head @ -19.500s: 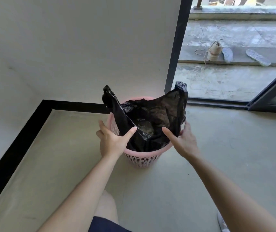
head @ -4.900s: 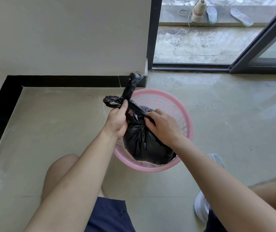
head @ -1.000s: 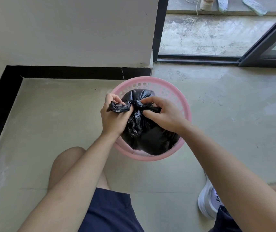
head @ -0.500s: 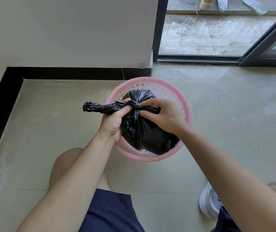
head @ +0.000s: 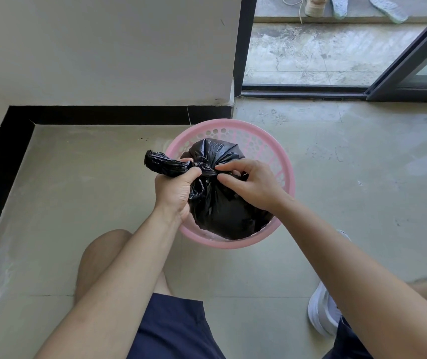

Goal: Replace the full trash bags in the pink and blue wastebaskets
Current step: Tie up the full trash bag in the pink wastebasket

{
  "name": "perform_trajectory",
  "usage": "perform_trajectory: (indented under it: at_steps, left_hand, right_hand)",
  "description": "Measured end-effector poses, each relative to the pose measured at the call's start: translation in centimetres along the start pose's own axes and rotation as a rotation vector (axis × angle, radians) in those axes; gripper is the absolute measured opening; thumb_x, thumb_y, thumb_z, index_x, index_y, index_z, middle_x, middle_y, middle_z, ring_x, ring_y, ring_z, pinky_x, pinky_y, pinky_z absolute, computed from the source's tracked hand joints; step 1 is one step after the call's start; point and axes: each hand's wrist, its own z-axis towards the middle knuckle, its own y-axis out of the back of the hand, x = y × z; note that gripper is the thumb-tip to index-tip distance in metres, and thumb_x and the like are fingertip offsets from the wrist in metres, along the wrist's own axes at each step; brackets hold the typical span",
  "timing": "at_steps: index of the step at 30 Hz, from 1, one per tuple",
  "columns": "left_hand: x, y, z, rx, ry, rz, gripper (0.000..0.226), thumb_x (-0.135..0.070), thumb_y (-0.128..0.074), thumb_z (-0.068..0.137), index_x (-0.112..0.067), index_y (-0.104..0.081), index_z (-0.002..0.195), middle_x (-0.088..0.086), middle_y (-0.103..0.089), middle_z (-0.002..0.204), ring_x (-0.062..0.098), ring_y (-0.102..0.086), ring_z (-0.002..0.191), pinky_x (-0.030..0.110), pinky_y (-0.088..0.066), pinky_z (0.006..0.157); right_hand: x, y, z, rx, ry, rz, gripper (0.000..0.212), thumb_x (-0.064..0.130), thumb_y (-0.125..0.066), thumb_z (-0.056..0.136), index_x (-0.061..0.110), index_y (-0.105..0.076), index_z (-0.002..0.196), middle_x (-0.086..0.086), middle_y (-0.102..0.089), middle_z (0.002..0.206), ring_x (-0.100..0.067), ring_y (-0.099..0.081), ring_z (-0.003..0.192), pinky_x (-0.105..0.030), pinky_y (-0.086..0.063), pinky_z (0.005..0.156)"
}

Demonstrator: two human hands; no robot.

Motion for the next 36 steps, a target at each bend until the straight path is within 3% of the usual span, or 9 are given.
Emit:
perform_trajectory:
  at_steps: [5,8,11,15,19,21,24,29,36]
  left_hand:
    - [-0.2,0.6,0.2,0.045,-0.013,-0.029,0.026,0.013,-0.073,0.074,-0.011,-0.073,0.082,0.008,-0.074,0.094,0.027,-0.071,0.095,0.046,-0.053,0.096]
    - [-0.5,0.9,0.5,0.074,-0.040,0.023,0.024,0.009,-0.075,0.075,-0.011,-0.071,0.086,0.018,-0.071,0.107,0.033,-0.068,0.105,0.047,-0.051,0.100]
    - [-0.8,1.4,0.7,0.147,-0.089,0.121,0.027,0.005,-0.078,0.075,-0.015,-0.064,0.087,0.009,-0.071,0.094,0.028,-0.069,0.095,0.045,-0.052,0.098]
    - [-1.1,1.5,0.8,0.263,-0.138,0.248,0.029,-0.005,-0.083,0.073,-0.020,-0.062,0.086,-0.001,-0.072,0.083,0.017,-0.069,0.083,0.029,-0.055,0.077]
    - [-1.9,1.2,0.7,0.294,-0.120,0.198,0.017,-0.008,-0.081,0.076,-0.006,-0.076,0.092,0.011,-0.076,0.094,0.023,-0.073,0.091,0.026,-0.056,0.077]
    - [-2.3,0.8,0.6,0.284,-0.077,0.111,0.013,-0.011,-0.081,0.075,-0.006,-0.078,0.087,0.013,-0.076,0.094,0.026,-0.074,0.091,0.028,-0.057,0.077]
    - [-2.4,-0.2,0.5,0.268,-0.002,-0.043,0.005,-0.014,-0.077,0.079,-0.009,-0.076,0.081,0.009,-0.076,0.082,0.021,-0.072,0.077,0.029,-0.057,0.071]
    - [-1.6,-1.2,0.7,-0.018,0.066,-0.022,0.017,-0.011,-0.076,0.084,-0.010,-0.065,0.071,-0.001,-0.062,0.057,0.010,-0.054,0.048,0.020,-0.046,0.048]
    - [-2.0,-1.7,0.1,-0.138,-0.039,0.071,0.031,-0.009,-0.077,0.083,-0.009,-0.056,0.060,-0.010,-0.054,0.040,0.000,-0.049,0.033,0.015,-0.043,0.042]
  right_hand:
    - [-0.3,0.0,0.1,-0.072,-0.038,0.074,0.010,0.028,-0.072,0.090,0.037,-0.076,0.095,0.005,-0.060,0.064,0.000,-0.053,0.062,-0.012,-0.043,0.066]
    - [0.1,0.4,0.3,-0.141,-0.026,0.014,0.014,0.027,-0.071,0.092,0.029,-0.075,0.105,0.005,-0.063,0.089,0.000,-0.060,0.082,-0.013,-0.045,0.082]
    - [1.0,1.0,1.0,-0.077,-0.016,0.000,0.032,0.032,-0.060,0.099,0.029,-0.063,0.131,0.002,-0.058,0.113,-0.003,-0.057,0.104,-0.022,-0.042,0.098]
    - [1.6,1.0,1.8,0.119,-0.039,-0.065,0.036,0.041,-0.049,0.103,0.038,-0.056,0.138,0.003,-0.050,0.130,-0.012,-0.040,0.130,-0.036,-0.030,0.114]
    - [1.2,1.1,1.8,0.038,-0.033,0.037,0.019,0.032,-0.058,0.101,0.020,-0.073,0.102,0.000,-0.058,0.120,-0.007,-0.052,0.116,-0.017,-0.039,0.097]
    - [1.0,1.1,1.8,-0.018,-0.035,0.023,0.018,0.029,-0.058,0.101,0.016,-0.069,0.096,-0.002,-0.060,0.114,-0.010,-0.054,0.110,-0.022,-0.042,0.094]
    - [1.0,0.7,1.7,-0.087,0.032,-0.117,0.018,0.028,-0.054,0.103,0.014,-0.064,0.098,-0.005,-0.058,0.115,-0.022,-0.052,0.111,-0.037,-0.041,0.099]
    - [0.0,1.4,1.4,-0.156,0.271,-0.750,0.026,0.028,-0.045,0.104,0.009,-0.061,0.099,-0.008,-0.058,0.113,-0.030,-0.052,0.101,-0.045,-0.038,0.091]
    - [-2.6,3.0,0.5,-0.221,0.175,-0.738,0.025,0.028,-0.048,0.105,0.006,-0.058,0.097,-0.015,-0.056,0.106,-0.033,-0.055,0.085,-0.046,-0.047,0.073]
